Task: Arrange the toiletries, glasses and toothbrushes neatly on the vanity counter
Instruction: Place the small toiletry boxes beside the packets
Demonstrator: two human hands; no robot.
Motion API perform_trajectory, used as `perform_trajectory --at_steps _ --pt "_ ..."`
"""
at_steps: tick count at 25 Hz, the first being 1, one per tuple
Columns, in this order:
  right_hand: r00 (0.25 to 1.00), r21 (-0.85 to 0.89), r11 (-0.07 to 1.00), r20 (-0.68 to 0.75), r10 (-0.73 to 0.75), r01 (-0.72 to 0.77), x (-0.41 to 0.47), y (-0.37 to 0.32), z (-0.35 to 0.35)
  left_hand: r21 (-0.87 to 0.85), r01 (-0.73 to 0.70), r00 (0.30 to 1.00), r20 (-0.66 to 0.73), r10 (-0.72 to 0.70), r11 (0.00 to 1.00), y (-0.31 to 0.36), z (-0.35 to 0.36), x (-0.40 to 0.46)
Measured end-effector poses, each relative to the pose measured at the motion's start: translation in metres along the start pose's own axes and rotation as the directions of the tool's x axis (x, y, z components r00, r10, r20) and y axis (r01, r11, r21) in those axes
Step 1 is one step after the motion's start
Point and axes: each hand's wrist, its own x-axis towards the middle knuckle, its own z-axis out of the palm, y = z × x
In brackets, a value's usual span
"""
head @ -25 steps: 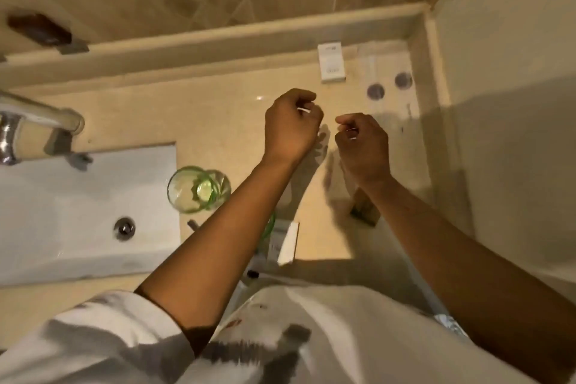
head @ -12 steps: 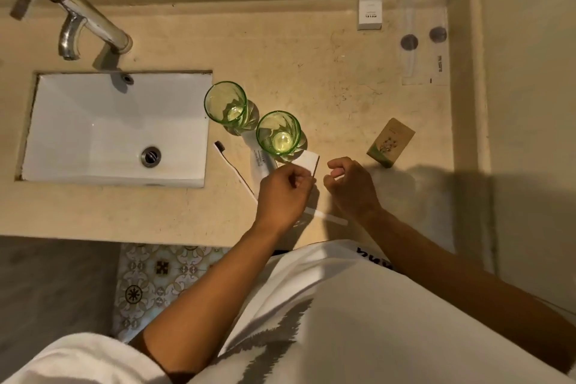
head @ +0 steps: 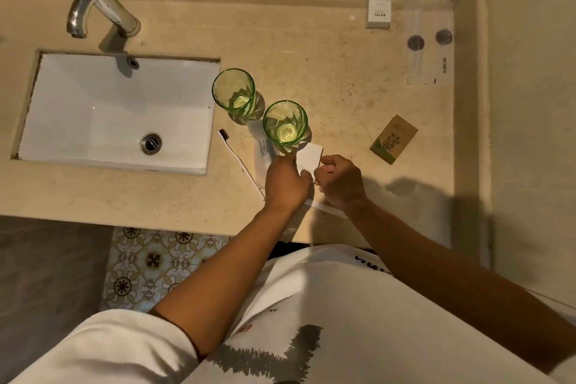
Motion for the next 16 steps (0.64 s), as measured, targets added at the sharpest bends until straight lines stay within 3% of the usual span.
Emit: perform_trajectory --at_steps 8,16 --pt "0.981 -0.017 0.991 -0.138 -0.133 0.131 -0.006 -0.004 -0.016 -0.029 -0.054 0.998 -0.019 0.053 0.998 0.02 0.006 -0.002" --pt "0.89 0.048 0.961 -0.391 -0.233 0.272 0.025 -0.034 -0.072 -0.103 -0.221 0.974 -0.074 0.214 0.97 0.092 -0.007 0.036"
